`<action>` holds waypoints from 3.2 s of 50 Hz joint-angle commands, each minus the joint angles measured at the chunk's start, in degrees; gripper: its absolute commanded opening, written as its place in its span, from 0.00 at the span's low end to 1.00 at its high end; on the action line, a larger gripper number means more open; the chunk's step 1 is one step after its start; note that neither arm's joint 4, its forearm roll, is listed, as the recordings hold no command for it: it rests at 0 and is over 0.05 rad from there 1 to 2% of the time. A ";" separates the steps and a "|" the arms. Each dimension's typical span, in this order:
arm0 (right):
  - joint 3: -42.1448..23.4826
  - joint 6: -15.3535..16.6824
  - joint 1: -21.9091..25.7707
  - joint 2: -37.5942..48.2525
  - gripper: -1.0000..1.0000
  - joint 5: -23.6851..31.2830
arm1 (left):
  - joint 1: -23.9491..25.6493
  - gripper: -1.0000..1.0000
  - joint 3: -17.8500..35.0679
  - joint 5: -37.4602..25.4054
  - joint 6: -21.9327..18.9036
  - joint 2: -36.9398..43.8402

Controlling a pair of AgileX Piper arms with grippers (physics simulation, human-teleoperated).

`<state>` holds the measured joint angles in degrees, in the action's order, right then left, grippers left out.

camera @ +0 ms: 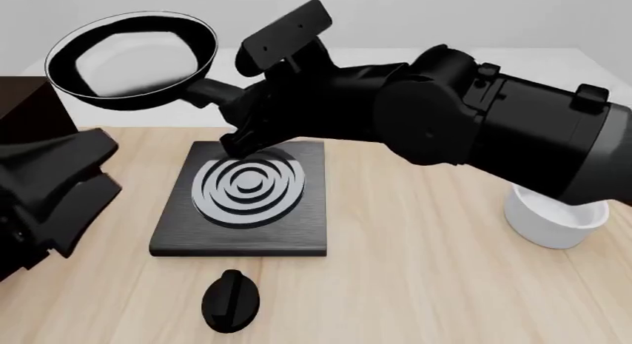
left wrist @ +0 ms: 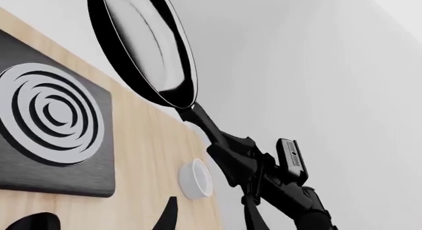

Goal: Put the frying pan on the cabinet shelf.

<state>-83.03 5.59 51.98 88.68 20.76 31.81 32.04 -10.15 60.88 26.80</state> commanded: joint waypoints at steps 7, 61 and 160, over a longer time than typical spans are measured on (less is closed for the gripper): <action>-0.38 -3.21 3.81 -0.96 0.00 -2.27 | -0.25 1.00 -0.82 2.79 1.40 1.61; 0.61 -4.09 6.13 -1.22 0.00 -3.82 | -3.70 1.00 2.38 4.33 1.96 4.23; 4.36 -5.79 8.29 -3.57 0.00 -5.82 | -2.74 1.00 3.89 16.58 4.90 20.93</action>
<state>-77.79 0.21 60.23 86.43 15.61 29.56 35.41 5.99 65.75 46.79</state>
